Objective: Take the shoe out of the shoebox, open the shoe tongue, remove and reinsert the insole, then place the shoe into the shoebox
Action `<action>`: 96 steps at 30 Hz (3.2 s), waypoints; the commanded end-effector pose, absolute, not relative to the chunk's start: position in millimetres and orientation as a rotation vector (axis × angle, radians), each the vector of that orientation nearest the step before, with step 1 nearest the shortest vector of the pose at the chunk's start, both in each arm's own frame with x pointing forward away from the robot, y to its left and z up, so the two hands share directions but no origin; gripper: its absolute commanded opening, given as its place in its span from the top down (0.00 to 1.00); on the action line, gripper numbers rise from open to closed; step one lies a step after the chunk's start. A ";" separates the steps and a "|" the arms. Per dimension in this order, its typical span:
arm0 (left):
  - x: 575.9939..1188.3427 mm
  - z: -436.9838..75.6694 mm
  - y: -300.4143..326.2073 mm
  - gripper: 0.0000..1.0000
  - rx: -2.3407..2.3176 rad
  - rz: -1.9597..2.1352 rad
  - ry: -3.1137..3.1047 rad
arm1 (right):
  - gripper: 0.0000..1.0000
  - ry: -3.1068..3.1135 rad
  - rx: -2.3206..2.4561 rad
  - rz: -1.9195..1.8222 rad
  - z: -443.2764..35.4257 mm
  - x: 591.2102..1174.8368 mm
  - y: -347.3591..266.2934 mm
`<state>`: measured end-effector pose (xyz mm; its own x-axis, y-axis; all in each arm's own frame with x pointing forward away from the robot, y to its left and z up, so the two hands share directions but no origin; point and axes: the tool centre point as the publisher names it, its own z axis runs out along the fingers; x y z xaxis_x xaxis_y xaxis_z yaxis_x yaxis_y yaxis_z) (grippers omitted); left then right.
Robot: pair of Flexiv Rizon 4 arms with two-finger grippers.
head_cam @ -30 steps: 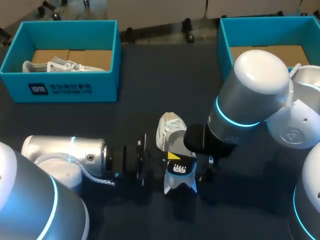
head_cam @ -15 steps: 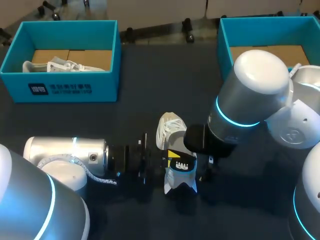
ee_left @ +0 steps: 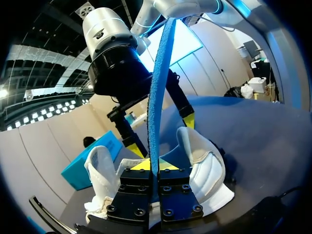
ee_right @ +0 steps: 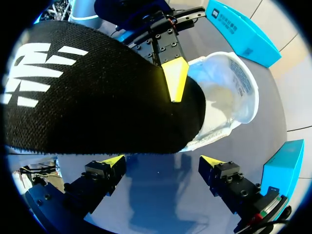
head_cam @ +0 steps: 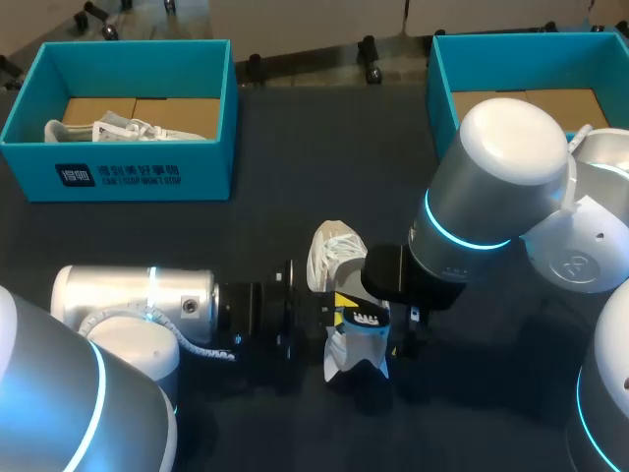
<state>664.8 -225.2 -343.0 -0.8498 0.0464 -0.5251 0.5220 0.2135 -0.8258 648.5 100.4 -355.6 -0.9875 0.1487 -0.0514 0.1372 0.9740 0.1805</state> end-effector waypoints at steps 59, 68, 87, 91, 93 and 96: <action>648.5 -332.9 -244.6 1.00 0.591 -1.630 2.112 | 0.00 3.057 0.221 0.275 -356.9 648.3 100.3; 658.1 -338.9 -243.3 1.00 0.595 -1.632 2.064 | 0.00 3.057 0.221 0.275 -356.9 648.3 100.3; 669.1 -352.8 -248.1 1.00 0.641 -1.514 1.949 | 0.00 3.057 0.221 0.275 -356.9 648.3 100.3; 669.9 -352.2 -246.3 1.00 0.635 -1.520 1.955 | 0.00 3.057 0.221 0.275 -356.9 648.3 100.3; 669.2 -349.1 -244.7 1.00 0.624 -1.552 1.975 | 0.00 3.057 0.221 0.275 -356.9 648.3 100.3; 666.3 -345.5 -242.8 0.95 0.626 -1.556 1.972 | 0.00 3.057 0.221 0.275 -356.9 648.3 100.3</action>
